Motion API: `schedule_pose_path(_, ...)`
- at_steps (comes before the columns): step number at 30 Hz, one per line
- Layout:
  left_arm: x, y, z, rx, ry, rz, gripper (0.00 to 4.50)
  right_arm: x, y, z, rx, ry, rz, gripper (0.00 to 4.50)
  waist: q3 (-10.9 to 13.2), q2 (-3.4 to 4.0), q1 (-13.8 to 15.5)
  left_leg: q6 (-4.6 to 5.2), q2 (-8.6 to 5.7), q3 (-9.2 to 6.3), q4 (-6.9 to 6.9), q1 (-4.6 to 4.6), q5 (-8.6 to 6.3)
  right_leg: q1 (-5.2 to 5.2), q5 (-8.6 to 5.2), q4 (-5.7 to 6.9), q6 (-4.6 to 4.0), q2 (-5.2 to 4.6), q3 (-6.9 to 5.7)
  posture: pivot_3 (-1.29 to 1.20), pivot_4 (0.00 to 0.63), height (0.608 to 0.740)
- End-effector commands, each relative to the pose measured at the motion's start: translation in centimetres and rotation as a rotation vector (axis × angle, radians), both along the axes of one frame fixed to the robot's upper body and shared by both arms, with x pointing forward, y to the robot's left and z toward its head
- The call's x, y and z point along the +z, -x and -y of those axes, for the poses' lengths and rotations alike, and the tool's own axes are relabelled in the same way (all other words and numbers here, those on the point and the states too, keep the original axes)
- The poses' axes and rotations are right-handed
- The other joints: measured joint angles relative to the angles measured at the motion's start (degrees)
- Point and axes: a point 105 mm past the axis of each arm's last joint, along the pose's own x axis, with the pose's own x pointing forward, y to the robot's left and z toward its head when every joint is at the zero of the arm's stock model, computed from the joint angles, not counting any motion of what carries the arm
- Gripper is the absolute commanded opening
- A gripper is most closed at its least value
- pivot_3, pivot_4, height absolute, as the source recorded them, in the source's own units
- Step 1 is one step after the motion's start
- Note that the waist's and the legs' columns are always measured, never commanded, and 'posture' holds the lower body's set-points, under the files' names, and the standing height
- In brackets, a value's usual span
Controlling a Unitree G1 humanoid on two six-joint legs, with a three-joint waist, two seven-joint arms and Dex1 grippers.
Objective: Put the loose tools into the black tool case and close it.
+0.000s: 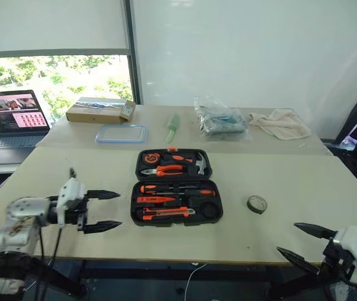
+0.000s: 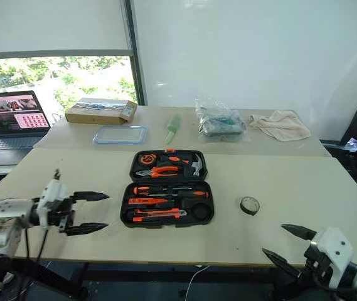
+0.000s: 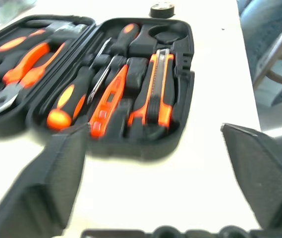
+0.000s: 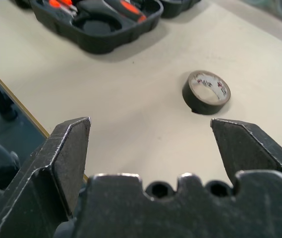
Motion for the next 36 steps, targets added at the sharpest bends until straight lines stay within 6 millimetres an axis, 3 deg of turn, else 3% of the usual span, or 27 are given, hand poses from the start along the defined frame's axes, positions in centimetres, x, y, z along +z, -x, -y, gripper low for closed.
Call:
schedule_pose_path(1, 1.0, 0.5, 1.4, -0.063, 0.045, 0.032, 4.44, 0.3, -2.6, -0.8, 0.04, 0.053, -0.101, 4.5, 0.01, 0.0, 0.07, 0.0, 0.0, 0.0, 0.01, 0.01, 0.03, 0.0, 0.03, 0.01, -0.02, -0.01, -0.01, 0.0, 0.15, 0.74)
schedule_pose_path(4, 1.1, 0.2, 2.4, -0.065, 0.07, 0.048, 4.44, -0.1, -5.0, -1.0, 0.037, 0.123, -0.198, 4.5, 0.01, -0.01, 0.31, -0.02, 0.0, -0.03, -0.04, 0.03, 0.03, 0.0, 0.23, 0.01, -0.45, 0.03, -0.04, 0.0, 0.15, 0.74)
schedule_pose_path(9, 1.2, 0.1, 3.7, -0.071, 0.09, 0.056, 4.44, -1.3, -7.9, -0.9, 0.017, 0.263, -0.299, 4.5, 0.01, -0.01, 0.6, -0.15, -0.07, -0.04, -0.02, -0.61, 0.13, -0.59, 0.47, 0.07, -0.14, 0.17, -0.07, 0.0, 0.15, 0.74)
schedule_pose_path(13, 1.3, 0.3, 4.3, -0.078, 0.102, 0.058, 4.5, -1.3, -9.5, -1.4, 0.022, 0.287, -0.298, 3.48, 0.01, -0.01, 0.49, -0.32, -0.13, 0.02, -0.04, -0.73, 0.22, -0.61, 0.41, -0.05, -0.06, 0.22, -0.12, 0.0, 0.15, 0.74)
schedule_pose_path(19, 1.3, 0.6, 4.6, -0.084, 0.106, 0.055, 4.5, -1.0, -9.9, -1.8, 0.075, 0.302, -0.29, 1.26, 0.01, -0.01, 0.49, -0.27, -0.12, 0.03, -0.04, -0.78, 0.17, -0.58, 0.39, -0.1, 0.09, 0.13, -0.11, 0.0, 0.15, 0.74)
schedule_pose_path(23, 1.2, 0.6, 4.7, -0.092, 0.108, 0.056, 4.5, -0.4, -9.7, -2.3, 0.147, 0.297, -0.271, 0.04, 0.01, -0.01, 0.43, -0.28, -0.12, 0.03, -0.01, -0.75, 0.18, -0.58, 0.38, -0.11, 0.1, 0.12, -0.09, 0.0, 0.15, 0.74)
schedule_pose_path(26, 1.2, 0.7, 4.7, -0.097, 0.109, 0.056, 4.5, 2.4, -9.2, -5.2, 0.317, 0.217, -0.157, 0.04, 0.01, -0.01, 0.36, -0.26, -0.11, 0.03, -0.01, -0.7, 0.17, -0.57, 0.39, -0.06, 0.09, 0.13, -0.09, 0.0, 0.15, 0.74)
schedule_pose_path(29, 1.0, 0.7, 4.6, -0.096, 0.109, 0.054, 4.5, 5.3, -7.7, -9.9, 0.524, 0.12, -0.096, 0.04, 0.03, 0.01, -0.17, -0.26, -0.06, 0.02, -0.01, -0.66, 0.17, -0.57, 0.41, -0.02, 0.04, 0.19, -0.06, 0.0, 0.15, 0.74)
schedule_pose_path(32, 0.8, 0.9, 4.5, -0.093, 0.105, 0.049, 4.5, 5.5, -6.7, -13.2, 0.607, 0.109, -0.154, 0.04, 0.03, 0.02, -0.64, -0.27, 0.02, -0.02, -0.03, -0.61, 0.17, -0.58, 0.46, 0.04, -0.05, 0.26, -0.06, 0.0, 0.15, 0.74)
schedule_pose_path(36, 0.6, 1.0, 4.4, -0.087, 0.103, 0.047, 4.5, 4.0, -6.7, -14.9, 0.616, 0.184, -0.237, 0.04, 0.02, -0.01, -0.35, -0.2, 0.0, -0.06, -0.01, -0.62, 0.13, -0.55, 0.45, 0.05, -0.07, 0.21, -0.14, 0.0, 0.15, 0.74)
